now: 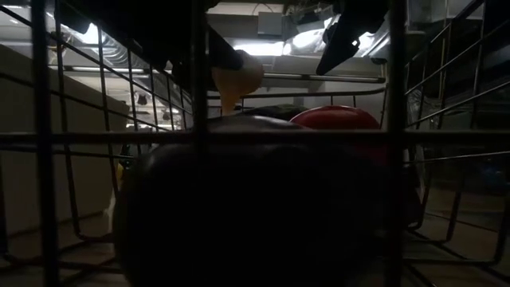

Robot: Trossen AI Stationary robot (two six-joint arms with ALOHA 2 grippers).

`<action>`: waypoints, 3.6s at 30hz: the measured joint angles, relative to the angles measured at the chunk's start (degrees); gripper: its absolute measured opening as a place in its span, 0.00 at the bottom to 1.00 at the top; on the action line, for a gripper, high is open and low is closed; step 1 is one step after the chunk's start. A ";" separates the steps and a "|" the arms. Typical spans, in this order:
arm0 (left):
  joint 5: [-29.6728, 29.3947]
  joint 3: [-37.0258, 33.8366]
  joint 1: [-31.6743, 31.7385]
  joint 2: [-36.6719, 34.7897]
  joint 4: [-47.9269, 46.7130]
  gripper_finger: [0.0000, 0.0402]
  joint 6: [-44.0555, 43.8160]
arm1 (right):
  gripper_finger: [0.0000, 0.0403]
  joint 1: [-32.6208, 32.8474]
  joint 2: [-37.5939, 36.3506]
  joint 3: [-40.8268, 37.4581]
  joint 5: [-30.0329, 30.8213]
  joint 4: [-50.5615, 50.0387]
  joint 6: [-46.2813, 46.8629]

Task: Sort produce into baskets
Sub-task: Put the garlic into the wire basket, then put the top small red bell pepper into the white bin

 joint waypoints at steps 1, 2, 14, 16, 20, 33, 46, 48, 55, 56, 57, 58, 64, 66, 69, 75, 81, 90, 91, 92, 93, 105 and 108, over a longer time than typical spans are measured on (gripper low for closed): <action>-0.01 -0.02 0.00 0.00 0.00 0.57 0.02 | 0.76 0.00 0.00 0.00 0.02 0.00 0.00; 0.00 -0.02 0.00 -0.02 0.00 0.59 -0.17 | 0.76 0.00 0.00 0.00 0.01 0.00 0.00; -0.08 -0.08 0.04 -0.93 -0.72 0.68 -1.75 | 0.76 0.00 0.00 0.00 0.00 -0.18 0.01; 0.00 -0.15 0.04 -1.42 -1.00 0.68 -1.77 | 0.76 0.00 0.00 0.00 0.00 -0.52 0.00; 0.02 -0.15 0.04 -2.22 -0.70 0.68 -2.45 | 0.76 -0.02 0.00 0.00 0.00 -0.61 0.00; 0.02 1.33 0.04 -2.21 -0.51 0.68 -1.96 | 0.76 -0.02 0.00 6.29 7.46 -12.43 -0.07; -0.04 4.39 0.97 -2.21 -0.79 0.68 -0.36 | 0.76 -5.98 -0.28 12.68 14.97 -29.58 -4.67; -0.04 4.42 1.57 -2.21 -0.79 0.68 -1.26 | 0.76 -8.00 -0.60 12.68 14.97 -30.87 -6.51; -0.04 4.42 3.76 -2.21 -0.89 0.68 -3.44 | 0.76 -16.69 -1.11 12.68 14.95 -33.03 -10.54; -0.04 4.42 4.04 -2.21 -0.88 0.68 -3.71 | 0.76 -18.16 -1.11 12.61 14.95 -33.64 -10.64; -0.04 4.42 4.31 -2.22 -0.87 0.68 -3.99 | 0.76 -19.73 -1.15 12.26 14.84 -33.63 -10.91; -0.04 4.42 4.60 -2.22 -0.87 0.68 -4.24 | 0.76 -21.31 -1.20 11.63 14.27 -33.41 -11.65; -0.04 4.42 5.88 -2.21 -0.85 0.68 -4.52 | 0.76 -31.11 -1.11 5.32 5.30 -30.55 -15.10; -0.04 4.42 6.16 -2.23 -0.85 0.68 -4.52 | 0.76 -34.03 -1.09 2.62 2.66 -27.91 -16.26; -0.04 4.42 6.47 -2.23 -0.87 0.68 -4.46 | 0.76 -37.58 -1.09 -1.11 -1.73 -23.75 -17.23; -0.04 4.42 6.49 -2.23 -0.87 0.68 -4.35 | 0.76 -42.36 -1.09 -7.14 -7.17 -17.73 -17.96; -0.04 4.42 6.49 -2.23 -0.90 0.68 -4.33 | 0.76 -43.21 -1.09 -13.33 -7.17 -12.06 -16.13; -0.04 4.42 6.49 -2.23 -0.92 0.68 -4.46 | 0.76 -43.17 -1.07 -20.22 -7.19 -6.03 -15.96; -0.04 4.42 6.49 -2.23 -0.92 0.68 -4.47 | 0.76 -43.17 -1.07 -20.68 -7.23 -5.83 -15.96; -0.04 4.42 6.49 -2.23 -0.92 0.68 -4.48 | 0.76 -43.17 -1.07 -21.13 -7.53 -5.52 -15.96; -0.04 4.42 6.49 -2.23 -0.92 0.68 -4.48 | 0.76 -43.15 -1.07 -21.53 -8.31 -5.24 -15.93; -0.04 4.42 6.49 -2.23 -0.96 0.68 -4.81 | 0.76 -43.15 -1.07 -26.75 -10.19 1.63 -14.62; -0.04 4.42 6.49 -2.23 -0.96 0.68 -4.83 | 0.76 -43.15 -1.07 -28.13 -10.16 2.91 -14.48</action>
